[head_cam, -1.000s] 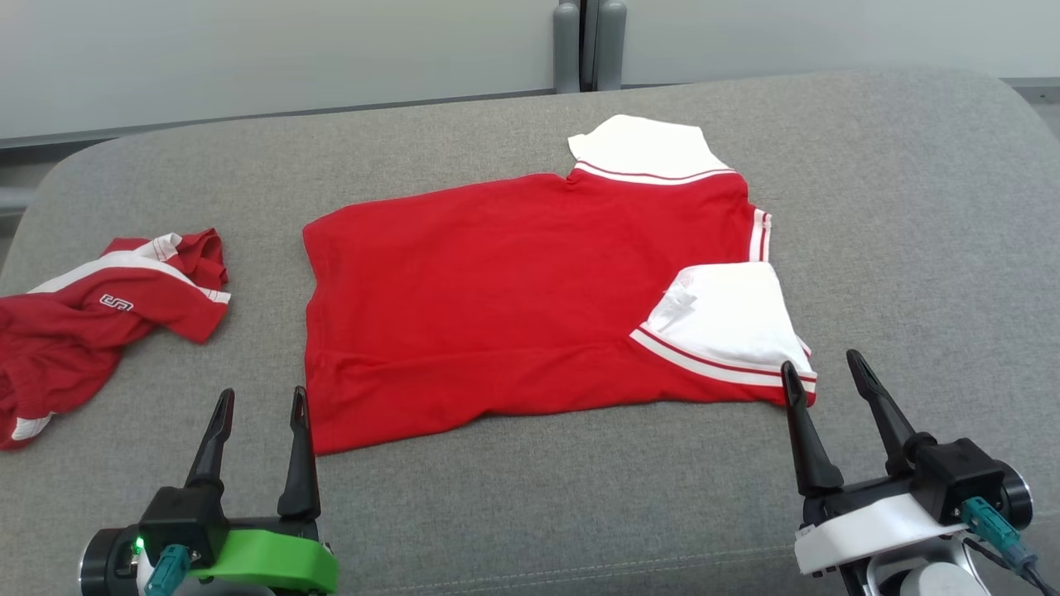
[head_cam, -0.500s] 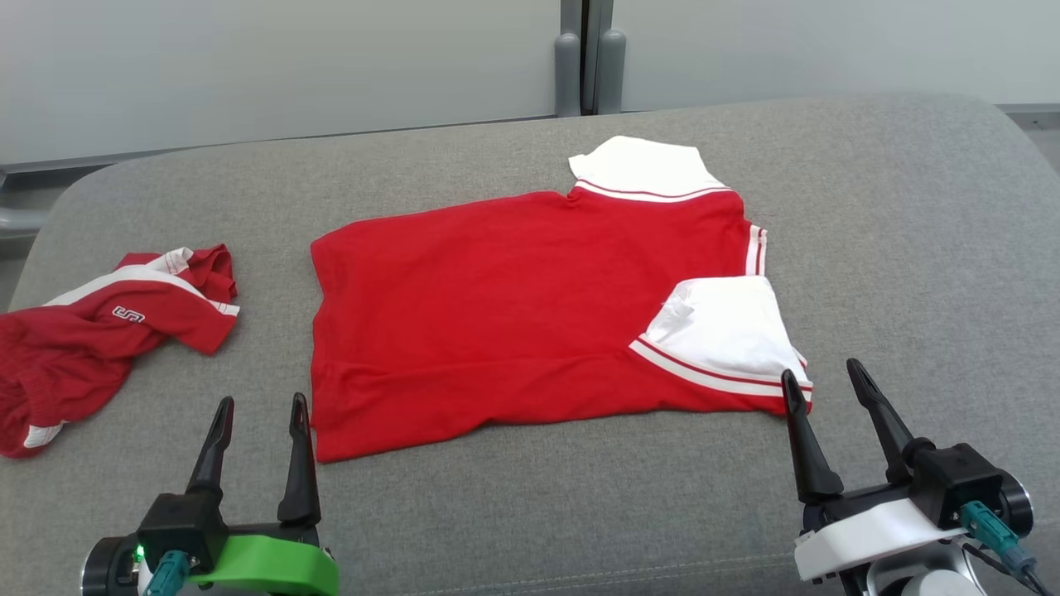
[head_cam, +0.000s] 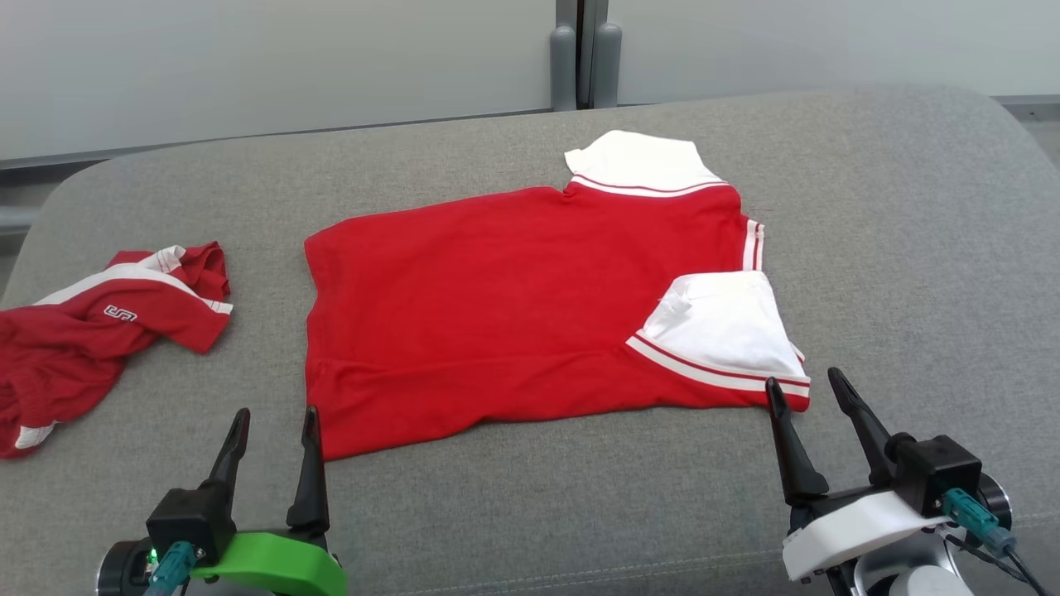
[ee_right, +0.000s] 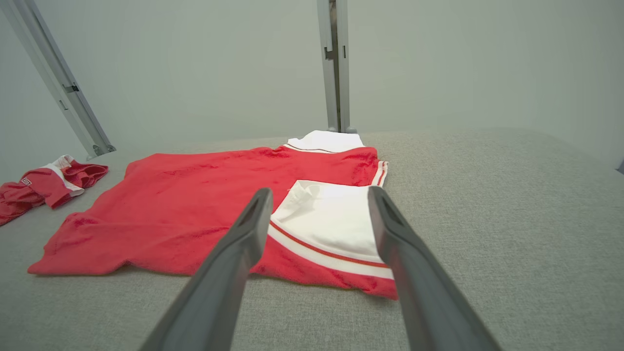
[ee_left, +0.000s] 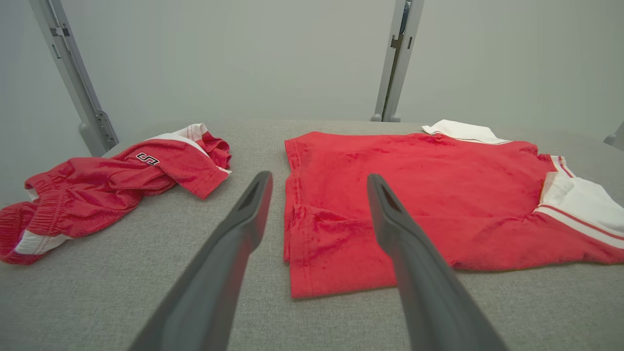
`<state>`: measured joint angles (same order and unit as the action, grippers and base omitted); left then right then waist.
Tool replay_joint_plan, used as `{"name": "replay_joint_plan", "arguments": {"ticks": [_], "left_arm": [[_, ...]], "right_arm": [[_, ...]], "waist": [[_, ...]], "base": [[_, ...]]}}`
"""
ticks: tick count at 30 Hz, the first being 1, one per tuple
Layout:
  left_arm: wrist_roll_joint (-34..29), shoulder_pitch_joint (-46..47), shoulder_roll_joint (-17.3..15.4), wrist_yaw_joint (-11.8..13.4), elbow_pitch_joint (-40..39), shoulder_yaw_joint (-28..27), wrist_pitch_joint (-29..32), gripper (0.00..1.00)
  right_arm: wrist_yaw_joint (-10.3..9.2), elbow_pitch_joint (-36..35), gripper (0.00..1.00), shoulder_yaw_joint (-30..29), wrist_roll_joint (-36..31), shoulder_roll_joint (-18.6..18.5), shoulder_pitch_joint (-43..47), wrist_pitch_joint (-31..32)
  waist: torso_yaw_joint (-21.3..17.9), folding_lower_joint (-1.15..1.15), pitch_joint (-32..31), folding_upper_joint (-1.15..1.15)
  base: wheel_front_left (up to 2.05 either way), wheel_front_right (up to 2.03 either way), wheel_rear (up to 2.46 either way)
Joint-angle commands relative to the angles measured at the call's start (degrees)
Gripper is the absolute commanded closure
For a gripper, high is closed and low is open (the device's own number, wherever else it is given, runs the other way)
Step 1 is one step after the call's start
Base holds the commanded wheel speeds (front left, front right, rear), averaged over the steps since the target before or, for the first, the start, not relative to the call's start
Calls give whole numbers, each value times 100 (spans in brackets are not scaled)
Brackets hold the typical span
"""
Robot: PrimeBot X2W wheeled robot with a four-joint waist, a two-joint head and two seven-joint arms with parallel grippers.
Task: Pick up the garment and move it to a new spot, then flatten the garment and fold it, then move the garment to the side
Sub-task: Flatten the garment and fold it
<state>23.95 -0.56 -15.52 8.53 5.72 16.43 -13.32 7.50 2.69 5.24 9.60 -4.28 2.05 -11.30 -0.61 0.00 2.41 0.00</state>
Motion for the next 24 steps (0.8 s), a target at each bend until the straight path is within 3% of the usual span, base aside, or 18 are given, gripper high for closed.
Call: {"name": "replay_joint_plan", "arguments": {"ticks": [1,14,24], "left_arm": [[29,90,-5,-38,18,7,41,0],[651,745,113,-404,909,62,862,0],[978,1208,95,-572,1648,-75,1103,0]], "right_arm": [[-2,44,0,-2,47,-32,-71,17],[-2,1203,0,9,312,-337,-940,528],[-2,2301,0,-52,466,-406,-1692,637]], "waist": [[-27,0,67,0],[-137,0,754,0],[-86,0,1232,0]], "base": [[0,0,0],[0,0,0],[0,0,0]]}}
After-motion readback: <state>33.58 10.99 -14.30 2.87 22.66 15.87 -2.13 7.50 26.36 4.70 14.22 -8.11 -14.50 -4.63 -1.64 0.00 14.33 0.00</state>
